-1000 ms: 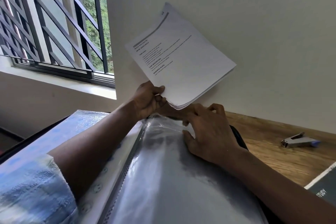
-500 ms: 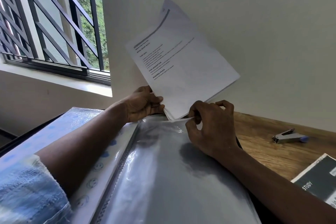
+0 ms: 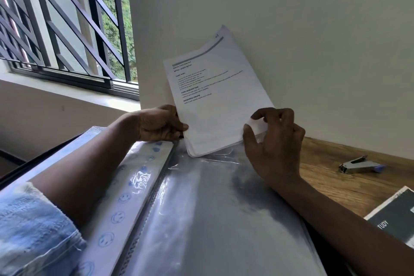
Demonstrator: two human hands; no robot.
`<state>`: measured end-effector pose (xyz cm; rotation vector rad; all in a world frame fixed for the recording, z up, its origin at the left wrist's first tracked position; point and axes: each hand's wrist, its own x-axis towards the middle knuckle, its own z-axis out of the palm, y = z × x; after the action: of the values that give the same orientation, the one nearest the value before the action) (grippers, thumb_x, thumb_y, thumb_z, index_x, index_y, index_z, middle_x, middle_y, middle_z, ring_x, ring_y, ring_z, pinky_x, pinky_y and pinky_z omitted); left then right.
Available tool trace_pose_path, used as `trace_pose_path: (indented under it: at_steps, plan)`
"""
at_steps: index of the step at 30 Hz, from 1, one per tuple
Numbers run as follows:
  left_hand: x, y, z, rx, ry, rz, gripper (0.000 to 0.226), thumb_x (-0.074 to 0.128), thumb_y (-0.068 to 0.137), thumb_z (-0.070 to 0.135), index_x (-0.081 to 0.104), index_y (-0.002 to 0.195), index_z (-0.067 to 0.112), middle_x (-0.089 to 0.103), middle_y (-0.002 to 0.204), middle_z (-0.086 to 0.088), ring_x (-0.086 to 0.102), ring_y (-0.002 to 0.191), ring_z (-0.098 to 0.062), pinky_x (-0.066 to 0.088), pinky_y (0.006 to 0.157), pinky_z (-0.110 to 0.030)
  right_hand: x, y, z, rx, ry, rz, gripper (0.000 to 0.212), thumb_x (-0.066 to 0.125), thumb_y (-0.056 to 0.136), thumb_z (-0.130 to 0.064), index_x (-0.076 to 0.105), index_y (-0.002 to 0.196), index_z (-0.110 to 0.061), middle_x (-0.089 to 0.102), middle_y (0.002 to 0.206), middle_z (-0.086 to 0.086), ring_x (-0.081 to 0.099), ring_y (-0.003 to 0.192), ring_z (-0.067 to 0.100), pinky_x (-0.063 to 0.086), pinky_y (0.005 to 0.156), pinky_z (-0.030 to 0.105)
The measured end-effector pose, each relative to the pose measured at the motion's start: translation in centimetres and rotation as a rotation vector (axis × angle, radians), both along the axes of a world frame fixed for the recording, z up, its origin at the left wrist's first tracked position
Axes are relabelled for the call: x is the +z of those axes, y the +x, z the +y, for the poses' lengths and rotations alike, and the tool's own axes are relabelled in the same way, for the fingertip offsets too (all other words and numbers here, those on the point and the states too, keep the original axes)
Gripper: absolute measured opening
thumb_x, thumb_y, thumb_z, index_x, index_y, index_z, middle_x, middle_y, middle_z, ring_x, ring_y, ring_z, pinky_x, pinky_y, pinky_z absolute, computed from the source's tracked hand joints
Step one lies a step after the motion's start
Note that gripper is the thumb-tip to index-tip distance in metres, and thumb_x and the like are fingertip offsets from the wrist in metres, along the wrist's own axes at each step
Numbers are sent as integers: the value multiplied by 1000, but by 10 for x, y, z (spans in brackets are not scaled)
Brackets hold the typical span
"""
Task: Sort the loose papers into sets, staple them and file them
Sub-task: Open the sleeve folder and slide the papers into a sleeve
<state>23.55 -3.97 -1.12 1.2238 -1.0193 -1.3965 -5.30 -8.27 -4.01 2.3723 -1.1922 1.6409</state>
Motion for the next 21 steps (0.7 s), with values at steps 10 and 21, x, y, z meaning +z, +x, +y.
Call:
trace_pose_path:
  at_steps: [10,21]
  plan:
    - [3,16,7,16,77,-238,68,73,71,-4,54,136,-11,66,113,-25,67,67,-21,57,50,-22,11,-8,-24,19,479,-74,31,56,97,-49,60,120,-29,61,107,1,62,94,20,50,97,47]
    - [43,-33,1,571,-340,-1438,79,71,86,20,29,152,29,53,138,-11,64,110,-34,53,94,-43,-5,-10,-38,148,519,-167,28,68,93,-34,68,79,-9,63,68,12,52,61,18,46,64,36]
